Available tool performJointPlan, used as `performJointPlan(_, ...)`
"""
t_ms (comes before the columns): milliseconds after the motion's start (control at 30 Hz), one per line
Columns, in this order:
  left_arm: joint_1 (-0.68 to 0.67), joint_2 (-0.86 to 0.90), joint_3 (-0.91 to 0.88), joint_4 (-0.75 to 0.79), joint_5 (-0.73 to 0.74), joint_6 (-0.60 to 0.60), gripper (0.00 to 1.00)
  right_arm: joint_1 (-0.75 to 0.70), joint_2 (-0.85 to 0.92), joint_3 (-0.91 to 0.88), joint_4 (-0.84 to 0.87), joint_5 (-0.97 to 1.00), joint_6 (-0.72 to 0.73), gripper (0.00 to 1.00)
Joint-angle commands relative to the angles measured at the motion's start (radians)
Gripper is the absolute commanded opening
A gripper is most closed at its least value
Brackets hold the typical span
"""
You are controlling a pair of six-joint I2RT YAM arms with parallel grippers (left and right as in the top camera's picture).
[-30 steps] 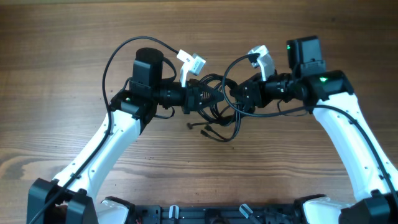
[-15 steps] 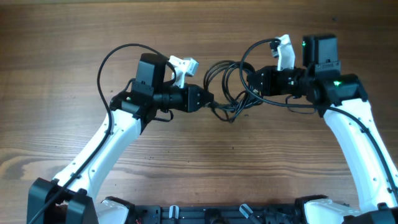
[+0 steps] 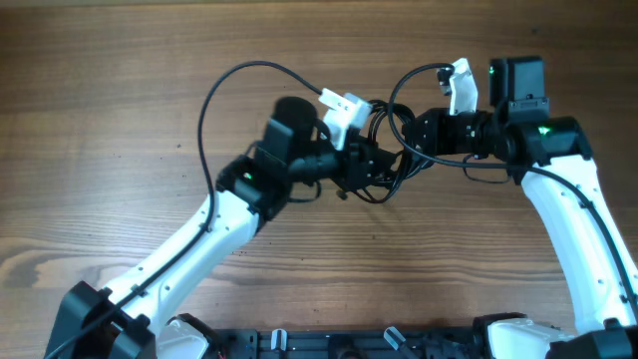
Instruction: Untangle cables
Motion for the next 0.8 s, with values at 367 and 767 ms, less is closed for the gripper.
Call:
performJointPlan(367, -0.104, -0.039, 0.012, -0.207, -0.865, -0.250, 0.06, 0.007, 0.000, 0.011, -0.029, -0.352, -0.102, 0.04)
performJointPlan(767, -0.057, -0.039, 0.012, -0.245, -0.872, -0.240, 0.04, -0.126, -0.164, 0.010, -0.139, -0.296, -0.178, 0.04)
